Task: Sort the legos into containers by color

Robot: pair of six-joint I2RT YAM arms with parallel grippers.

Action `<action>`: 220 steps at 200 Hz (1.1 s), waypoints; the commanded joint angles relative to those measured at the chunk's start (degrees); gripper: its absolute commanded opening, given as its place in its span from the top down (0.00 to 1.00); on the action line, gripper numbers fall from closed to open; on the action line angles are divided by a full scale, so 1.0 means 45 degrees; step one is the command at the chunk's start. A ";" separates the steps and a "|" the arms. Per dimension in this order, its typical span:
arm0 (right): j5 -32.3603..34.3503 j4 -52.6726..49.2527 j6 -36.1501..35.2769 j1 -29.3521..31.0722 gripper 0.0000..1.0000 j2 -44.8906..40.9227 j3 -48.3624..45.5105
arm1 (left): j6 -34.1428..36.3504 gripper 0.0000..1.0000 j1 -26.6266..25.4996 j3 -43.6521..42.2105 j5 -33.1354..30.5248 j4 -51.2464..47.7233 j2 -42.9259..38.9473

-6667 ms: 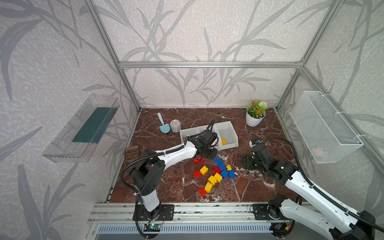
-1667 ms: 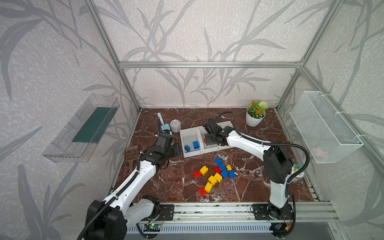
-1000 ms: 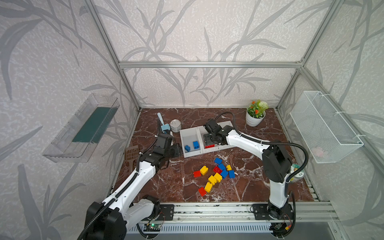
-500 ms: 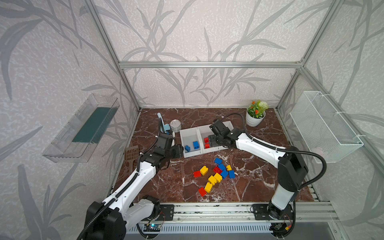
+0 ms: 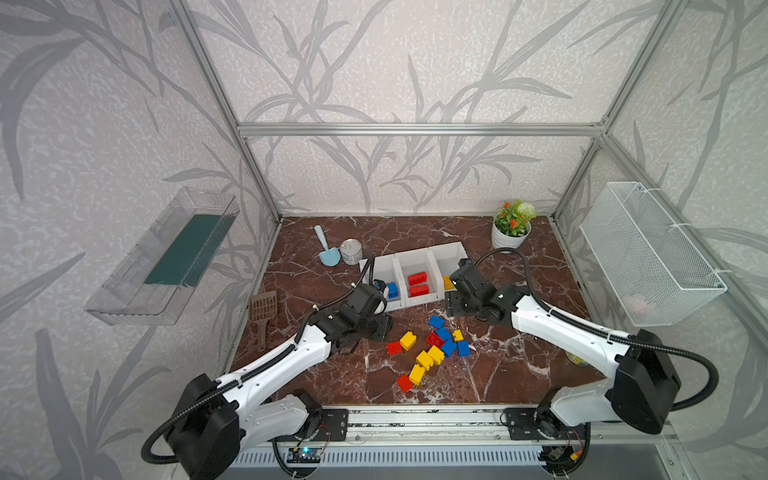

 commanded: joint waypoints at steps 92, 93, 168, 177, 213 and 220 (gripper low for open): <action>0.0182 0.0146 0.0620 -0.0412 0.21 -0.0854 -0.0741 | 0.2486 0.41 -0.2676 0.1978 -0.1040 -0.2432 0.3989; 0.0187 0.0135 0.0619 -0.0417 0.21 -0.0865 -0.0751 | 0.2501 0.41 -0.2688 0.1984 -0.1051 -0.2429 0.4012; 0.0263 -0.0040 0.1213 -0.0431 0.21 -0.1171 -0.1034 | 0.3250 0.40 -0.2759 0.2522 -0.1201 -0.2713 0.5067; 0.0235 -0.0062 0.1235 -0.0421 0.21 -0.1168 -0.1063 | 0.3343 0.40 -0.2760 0.2609 -0.1214 -0.2712 0.5226; 0.0157 -0.0208 0.1324 -0.0419 0.21 -0.1168 -0.1034 | 0.3683 0.40 -0.2759 0.3009 -0.1230 -0.2880 0.5867; 0.0123 -0.0228 0.1340 -0.0417 0.21 -0.1162 -0.1034 | 0.3725 0.40 -0.2760 0.3052 -0.1195 -0.2915 0.5976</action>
